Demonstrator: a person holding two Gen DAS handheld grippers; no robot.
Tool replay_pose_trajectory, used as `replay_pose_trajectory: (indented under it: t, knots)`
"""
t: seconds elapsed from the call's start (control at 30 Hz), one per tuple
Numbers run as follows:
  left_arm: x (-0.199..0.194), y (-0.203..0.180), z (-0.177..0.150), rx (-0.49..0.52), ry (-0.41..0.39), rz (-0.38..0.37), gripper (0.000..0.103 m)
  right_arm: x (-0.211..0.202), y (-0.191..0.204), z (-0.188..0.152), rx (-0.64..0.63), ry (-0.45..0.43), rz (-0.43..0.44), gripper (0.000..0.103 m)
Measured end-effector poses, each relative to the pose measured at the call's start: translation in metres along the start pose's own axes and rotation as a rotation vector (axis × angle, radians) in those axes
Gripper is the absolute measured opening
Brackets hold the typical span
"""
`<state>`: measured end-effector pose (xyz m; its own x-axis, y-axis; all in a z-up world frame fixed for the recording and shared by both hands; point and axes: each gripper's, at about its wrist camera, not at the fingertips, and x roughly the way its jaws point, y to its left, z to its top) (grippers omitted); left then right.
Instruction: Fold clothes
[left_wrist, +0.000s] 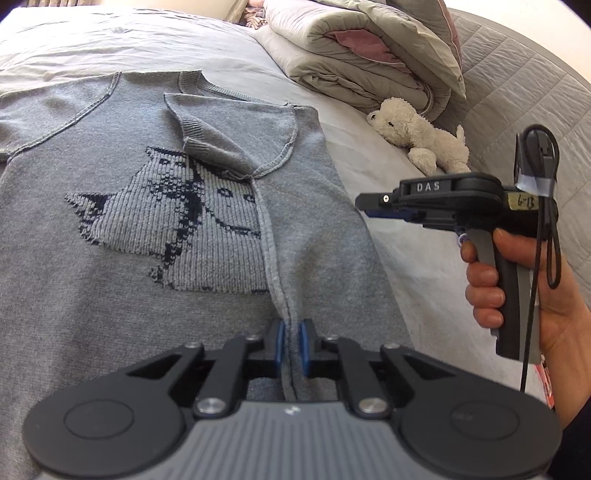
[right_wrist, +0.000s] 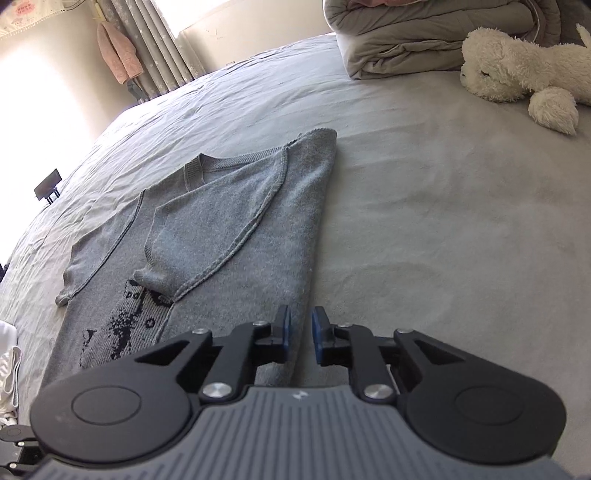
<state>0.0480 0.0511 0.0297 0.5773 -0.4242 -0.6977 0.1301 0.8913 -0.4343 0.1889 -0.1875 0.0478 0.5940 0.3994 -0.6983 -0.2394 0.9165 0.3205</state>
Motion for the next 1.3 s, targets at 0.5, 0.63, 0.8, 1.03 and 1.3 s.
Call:
replay_pose_trajectory:
  t: [0.5, 0.63, 0.8, 1.03, 1.3]
  knots:
    - [-0.008, 0.016, 0.015, -0.021, -0.004, -0.024, 0.018, 0.114, 0.017, 0.113, -0.218, -0.073, -0.166, 0.067]
    - [-0.008, 0.020, 0.016, -0.024, -0.006, -0.005, 0.018, 0.124, 0.006, 0.113, -0.192, -0.037, -0.188, 0.006]
    - [-0.012, 0.022, 0.019, -0.025, -0.017, 0.005, 0.018, 0.101, -0.018, 0.122, -0.063, -0.094, -0.125, 0.006]
    - [-0.011, 0.025, 0.023, -0.026, -0.014, 0.015, 0.018, 0.110, -0.058, 0.114, 0.177, -0.077, -0.034, 0.007]
    - [-0.012, 0.023, 0.030, -0.028, -0.013, 0.019, 0.018, 0.088, -0.025, 0.125, 0.019, -0.148, -0.031, 0.056]
